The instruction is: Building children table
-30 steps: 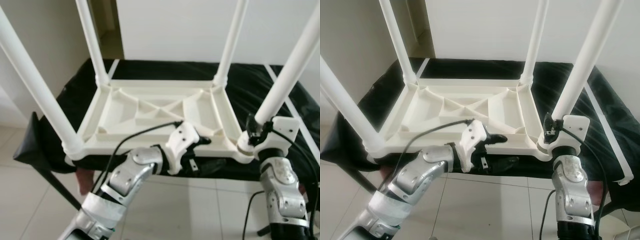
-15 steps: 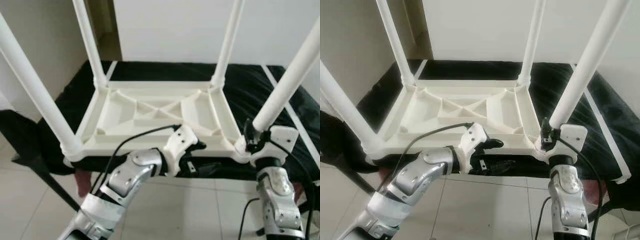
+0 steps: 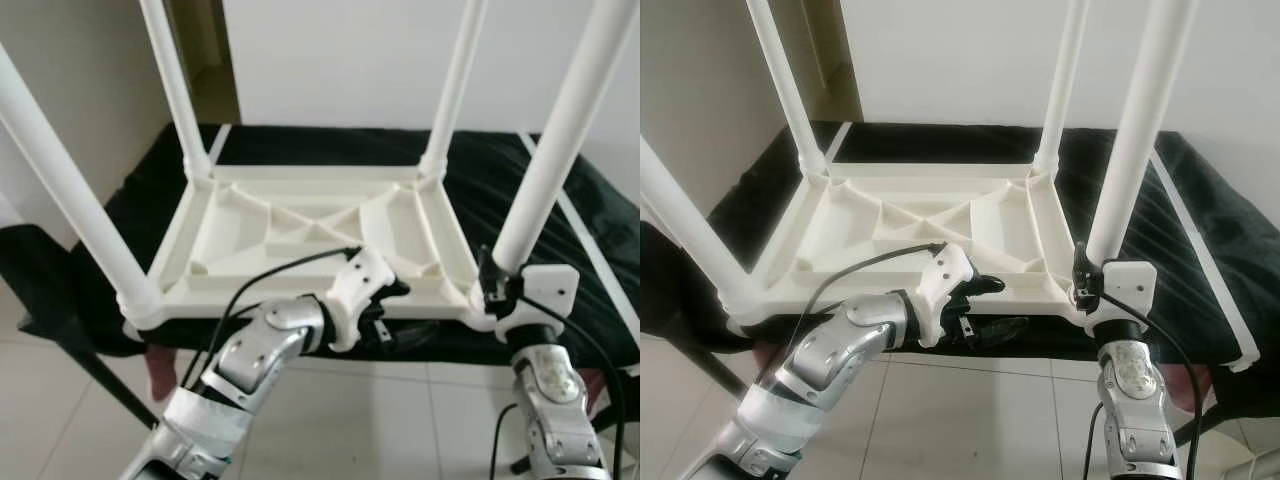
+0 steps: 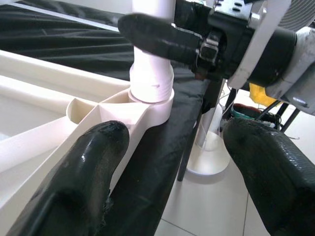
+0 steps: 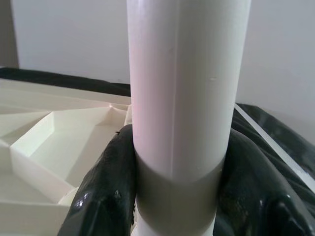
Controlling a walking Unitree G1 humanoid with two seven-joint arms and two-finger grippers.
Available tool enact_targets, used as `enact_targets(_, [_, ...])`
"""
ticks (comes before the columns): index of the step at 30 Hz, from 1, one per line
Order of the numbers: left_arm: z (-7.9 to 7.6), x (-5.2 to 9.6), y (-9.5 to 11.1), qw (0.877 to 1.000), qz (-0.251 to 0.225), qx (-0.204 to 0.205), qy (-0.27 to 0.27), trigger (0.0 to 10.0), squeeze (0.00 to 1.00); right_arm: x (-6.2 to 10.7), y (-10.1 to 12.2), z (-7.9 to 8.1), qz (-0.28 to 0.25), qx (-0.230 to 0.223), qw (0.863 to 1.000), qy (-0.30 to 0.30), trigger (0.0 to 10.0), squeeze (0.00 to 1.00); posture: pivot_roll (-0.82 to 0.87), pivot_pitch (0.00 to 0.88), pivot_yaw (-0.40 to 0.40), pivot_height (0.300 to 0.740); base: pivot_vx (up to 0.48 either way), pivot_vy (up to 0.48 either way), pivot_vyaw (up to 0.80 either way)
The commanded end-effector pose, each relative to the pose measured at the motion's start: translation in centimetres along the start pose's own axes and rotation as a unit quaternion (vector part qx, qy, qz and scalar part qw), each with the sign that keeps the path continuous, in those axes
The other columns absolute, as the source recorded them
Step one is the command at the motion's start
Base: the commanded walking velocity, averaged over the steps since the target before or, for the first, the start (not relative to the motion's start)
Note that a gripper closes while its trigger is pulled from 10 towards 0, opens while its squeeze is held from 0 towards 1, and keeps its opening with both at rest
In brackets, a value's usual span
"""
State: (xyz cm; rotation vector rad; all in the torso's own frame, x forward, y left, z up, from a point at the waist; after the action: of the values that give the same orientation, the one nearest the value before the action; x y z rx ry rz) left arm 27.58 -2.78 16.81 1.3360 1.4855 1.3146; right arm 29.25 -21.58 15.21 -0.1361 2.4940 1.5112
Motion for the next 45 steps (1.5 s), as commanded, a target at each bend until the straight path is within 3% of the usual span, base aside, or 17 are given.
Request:
enact_targets(1, [0.5,0.1,0.5,0.999,-0.008,-0.006,0.035,10.0,0.00,1.1,-2.9,1.4,0.059,-0.007,0.998,0.036,10.0,0.00,-0.05,0.042,0.021,0.740,0.000,0.000,0.00])
enact_targets(11, [0.5,0.2,0.6,0.999,-0.009,-0.009,0.036,10.0,0.00,1.5,-3.2,2.1,0.061,-0.066,0.995,0.034,10.0,0.00,-0.04,0.042,0.021,0.740,0.000,0.000,0.00])
enact_targets(12, [0.5,0.3,0.7,0.999,-0.009,-0.009,0.036,10.0,0.00,1.6,-3.7,2.1,0.083,-0.121,0.989,0.013,10.0,0.00,-0.04,0.041,0.023,0.740,0.000,0.000,0.00])
enact_targets(13, [0.5,0.3,0.7,0.999,-0.009,-0.010,0.036,10.0,0.00,1.6,-4.0,2.1,0.090,-0.137,0.986,0.006,10.0,0.00,-0.04,0.041,0.023,0.740,0.000,0.000,0.00])
enact_targets(30, [0.3,0.2,0.8,0.999,-0.010,-0.010,0.031,10.0,0.00,1.8,-5.6,2.3,0.158,-0.202,0.966,-0.037,10.0,0.00,-0.04,0.043,0.023,0.740,0.000,0.000,0.00])
enact_targets(36, [0.3,0.3,0.8,0.999,-0.011,-0.008,0.033,10.0,0.00,2.7,-4.6,2.3,0.097,-0.166,0.981,-0.040,10.0,0.00,-0.04,0.043,0.018,0.740,0.000,0.000,0.00])
enact_targets(41, [0.2,0.3,0.7,0.999,-0.011,-0.007,0.032,10.0,0.00,2.8,-3.4,3.0,0.066,-0.090,0.994,-0.012,10.0,0.00,-0.04,0.040,0.021,0.740,0.000,0.000,0.00])
enact_targets(44, [0.2,0.2,0.7,0.999,-0.011,-0.007,0.031,10.0,0.00,2.7,-3.1,3.2,0.059,-0.077,0.995,-0.003,10.0,0.00,-0.04,0.039,0.022,0.740,0.000,0.000,0.00])
enact_targets(45, [0.1,0.2,0.8,0.999,-0.012,-0.008,0.030,10.0,0.00,2.6,-2.6,3.8,0.042,-0.039,0.998,0.026,10.0,0.00,-0.04,0.036,0.023,0.740,0.000,0.000,0.00])
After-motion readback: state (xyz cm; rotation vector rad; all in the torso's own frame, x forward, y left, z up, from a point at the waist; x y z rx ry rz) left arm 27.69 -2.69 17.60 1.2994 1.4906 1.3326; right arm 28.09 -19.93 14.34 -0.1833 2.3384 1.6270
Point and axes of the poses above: a point about 5 cm out from each wrist's last joint towards the gripper, its own x axis pointing back from the gripper into the wrist, its own y axis along the axis of the wrist's last joint, z = x × y, the point moved 3 cm from there along -x, pointing out of the wrist towards the gripper, and after that the axes turned 15 degrees about x, right-handed, at the moved point
